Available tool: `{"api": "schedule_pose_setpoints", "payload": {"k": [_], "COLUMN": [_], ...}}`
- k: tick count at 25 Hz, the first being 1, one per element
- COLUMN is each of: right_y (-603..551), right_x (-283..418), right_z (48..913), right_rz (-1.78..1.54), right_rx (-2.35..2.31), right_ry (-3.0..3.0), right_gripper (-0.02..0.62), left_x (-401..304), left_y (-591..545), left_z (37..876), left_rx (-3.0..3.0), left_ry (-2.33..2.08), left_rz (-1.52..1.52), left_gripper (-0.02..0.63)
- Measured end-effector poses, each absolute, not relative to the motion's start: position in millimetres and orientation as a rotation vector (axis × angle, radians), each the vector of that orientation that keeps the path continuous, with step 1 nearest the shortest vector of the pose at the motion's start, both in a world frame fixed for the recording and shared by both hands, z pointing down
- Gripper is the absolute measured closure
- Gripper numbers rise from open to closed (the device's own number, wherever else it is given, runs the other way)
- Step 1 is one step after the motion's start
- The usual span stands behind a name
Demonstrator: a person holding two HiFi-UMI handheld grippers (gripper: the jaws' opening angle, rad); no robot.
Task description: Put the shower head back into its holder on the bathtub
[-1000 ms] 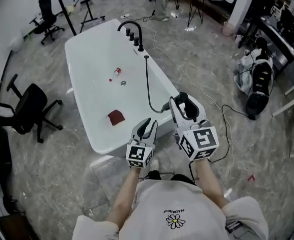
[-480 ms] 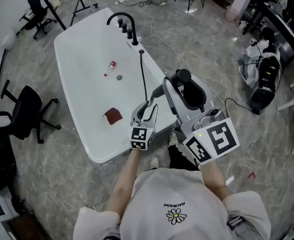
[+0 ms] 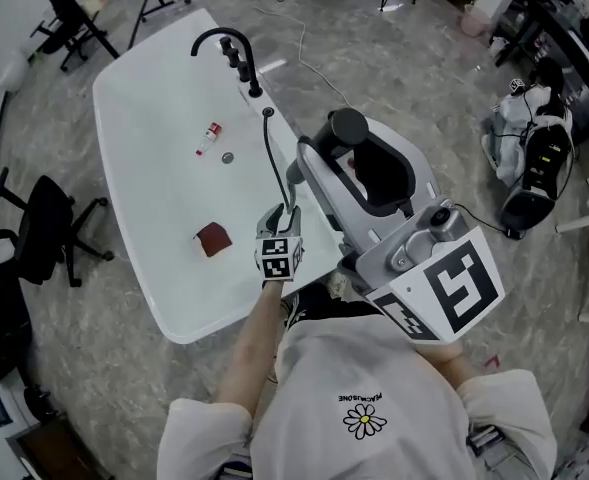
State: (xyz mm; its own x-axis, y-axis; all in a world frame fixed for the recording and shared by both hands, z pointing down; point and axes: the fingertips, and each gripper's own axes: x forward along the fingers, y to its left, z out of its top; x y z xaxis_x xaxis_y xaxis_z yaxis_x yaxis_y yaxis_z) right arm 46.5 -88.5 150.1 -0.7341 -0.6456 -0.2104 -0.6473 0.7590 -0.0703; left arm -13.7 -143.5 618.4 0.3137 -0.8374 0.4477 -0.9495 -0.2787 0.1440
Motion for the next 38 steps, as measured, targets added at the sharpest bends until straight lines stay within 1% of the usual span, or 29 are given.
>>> {"api": "schedule_pose_setpoints", "payload": {"k": [5, 9, 15, 16, 17, 19, 21, 24, 26, 28, 33, 38], "right_y": [-112, -128, -139, -141, -142, -147, -152, -157, -157, -157, -150, -143], "right_x": [39, 24, 14, 12, 10, 7, 4, 5, 10, 17, 27, 36], "right_z": [151, 146, 147, 151, 155, 162, 166, 164, 158, 151, 135, 122], "right_rz": [-0.004, -0.032, -0.096, -0.102, -0.108, -0.119, -0.136, -0.132, -0.106, -0.072, -0.035, -0.073], "right_rx": [-1.008, -0.994, -0.992, -0.997, -1.005, -1.022, -1.039, -1.061, -1.082, -1.109, -1.114, -1.059], "right_ry": [2.772, 2.795, 2.816, 2.827, 2.837, 2.846, 2.839, 2.818, 2.798, 2.776, 2.689, 2.62], "right_gripper": [0.451, 0.451, 0.451, 0.451, 0.451, 0.451, 0.451, 0.451, 0.451, 0.451, 0.451, 0.451], "left_x": [-5, -13, -25, -26, -28, -34, -41, -59, -77, -99, -163, -176], "left_y": [-169, -179, -185, -184, -184, -185, -185, -193, -209, -236, -308, -342], "left_z": [653, 682, 731, 740, 746, 752, 754, 744, 722, 682, 524, 376], "left_rx": [2.164, 2.108, 2.04, 2.034, 2.028, 2.017, 2.002, 1.977, 1.987, 2.016, 2.243, 2.424], "left_ry": [-1.509, -1.433, -1.383, -1.379, -1.38, -1.397, -1.416, -1.485, -1.564, -1.676, -1.995, -2.201], "left_rz": [0.53, 0.623, 0.643, 0.657, 0.679, 0.735, 0.758, 0.715, 0.653, 0.559, 0.392, 0.152], "left_gripper": [0.472, 0.474, 0.477, 0.491, 0.518, 0.545, 0.546, 0.548, 0.548, 0.548, 0.546, 0.546]}}
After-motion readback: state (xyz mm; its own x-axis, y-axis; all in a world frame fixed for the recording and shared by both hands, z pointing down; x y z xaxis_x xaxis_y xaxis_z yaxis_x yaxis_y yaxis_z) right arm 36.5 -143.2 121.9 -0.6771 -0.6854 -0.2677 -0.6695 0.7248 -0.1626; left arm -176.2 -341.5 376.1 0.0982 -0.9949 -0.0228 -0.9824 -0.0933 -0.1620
